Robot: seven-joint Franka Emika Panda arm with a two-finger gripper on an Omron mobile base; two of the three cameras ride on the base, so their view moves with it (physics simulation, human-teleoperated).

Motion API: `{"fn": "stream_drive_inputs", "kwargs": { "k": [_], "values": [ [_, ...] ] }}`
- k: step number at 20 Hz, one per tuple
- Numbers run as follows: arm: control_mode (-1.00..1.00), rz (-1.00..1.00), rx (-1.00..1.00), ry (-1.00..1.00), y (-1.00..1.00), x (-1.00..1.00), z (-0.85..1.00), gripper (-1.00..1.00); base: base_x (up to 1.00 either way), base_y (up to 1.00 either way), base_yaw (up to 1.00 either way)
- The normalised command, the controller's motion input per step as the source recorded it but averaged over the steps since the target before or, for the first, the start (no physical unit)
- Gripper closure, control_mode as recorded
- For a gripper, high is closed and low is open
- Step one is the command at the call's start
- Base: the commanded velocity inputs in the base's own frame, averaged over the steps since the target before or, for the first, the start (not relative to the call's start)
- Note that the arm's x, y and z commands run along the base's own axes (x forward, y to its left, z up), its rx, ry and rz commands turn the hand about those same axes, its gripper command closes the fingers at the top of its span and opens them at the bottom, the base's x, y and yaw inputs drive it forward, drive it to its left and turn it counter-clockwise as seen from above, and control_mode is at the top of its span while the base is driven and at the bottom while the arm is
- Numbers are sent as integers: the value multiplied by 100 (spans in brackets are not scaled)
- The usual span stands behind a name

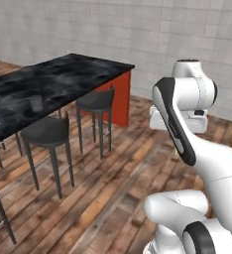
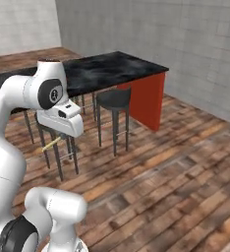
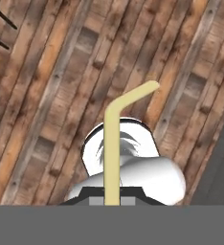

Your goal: Take a straw from the drawer in front and place it inside the glass cup on the dining counter.

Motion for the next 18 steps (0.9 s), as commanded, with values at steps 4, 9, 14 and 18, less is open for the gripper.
{"fn": "stream_drive_inputs", "kwargs": {
  "k": [4,9,14,18],
  "values": [
    [100,0,0,0,0,0,0,100,94,-31,48],
    [100,0,0,0,0,0,0,100,90,-31,48],
    [100,0,0,0,0,0,0,100,79,-19,48],
    [100,0,0,0,0,0,0,100,66,-3,48]
  ]
}}
